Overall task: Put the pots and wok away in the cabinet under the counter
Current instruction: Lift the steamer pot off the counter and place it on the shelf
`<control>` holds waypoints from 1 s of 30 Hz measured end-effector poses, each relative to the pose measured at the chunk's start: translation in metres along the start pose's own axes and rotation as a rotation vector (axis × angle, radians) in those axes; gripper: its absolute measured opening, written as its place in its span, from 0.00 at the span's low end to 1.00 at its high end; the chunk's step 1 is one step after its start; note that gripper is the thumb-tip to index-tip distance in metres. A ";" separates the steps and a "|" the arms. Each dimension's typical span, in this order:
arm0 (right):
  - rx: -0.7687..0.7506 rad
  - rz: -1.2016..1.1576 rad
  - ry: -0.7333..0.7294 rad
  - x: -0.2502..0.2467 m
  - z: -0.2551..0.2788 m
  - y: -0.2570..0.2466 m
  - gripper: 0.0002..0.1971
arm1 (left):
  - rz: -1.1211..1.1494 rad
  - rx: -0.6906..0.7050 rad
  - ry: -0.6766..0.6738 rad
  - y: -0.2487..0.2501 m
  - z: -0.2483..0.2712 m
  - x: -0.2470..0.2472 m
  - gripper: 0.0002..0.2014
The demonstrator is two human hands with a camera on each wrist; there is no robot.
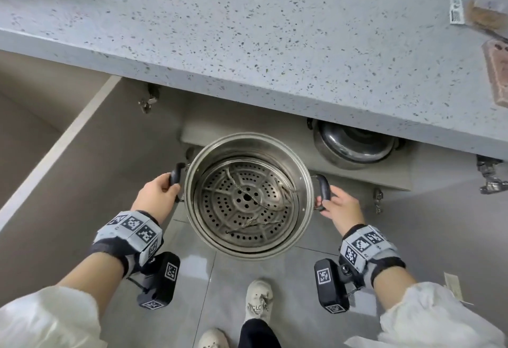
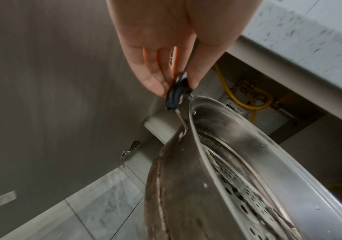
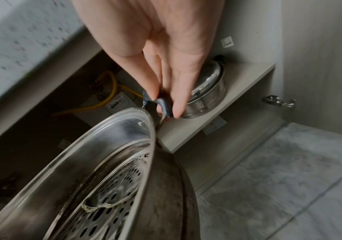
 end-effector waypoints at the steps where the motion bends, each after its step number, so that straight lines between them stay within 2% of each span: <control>1: -0.010 0.010 -0.001 0.005 -0.015 -0.002 0.19 | 0.014 0.001 0.011 0.004 -0.014 0.005 0.15; 6: -0.062 -0.011 0.034 0.032 -0.096 -0.015 0.26 | 0.160 0.026 0.034 0.020 -0.096 0.030 0.12; 14: -0.202 -0.017 0.087 0.063 -0.200 -0.023 0.24 | 0.275 0.115 0.101 0.049 -0.205 0.051 0.18; 16: -0.228 -0.012 0.095 0.069 -0.217 -0.025 0.24 | 0.237 0.135 0.129 0.055 -0.224 0.055 0.14; 23: -0.397 -0.018 0.132 0.083 -0.265 -0.034 0.23 | 0.286 0.207 0.215 0.072 -0.281 0.065 0.19; 30: -0.500 -0.069 0.126 0.089 -0.297 -0.042 0.22 | 0.413 0.325 0.277 0.087 -0.321 0.073 0.20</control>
Point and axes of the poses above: each hand's wrist, its own z-axis away from the middle knuckle, its own x-axis out of the palm, y = z × x, the point moved 4 cm from there along -z, towards the middle knuckle, and after that the axes turned 12 degrees about -z, right-handed, at the moved point
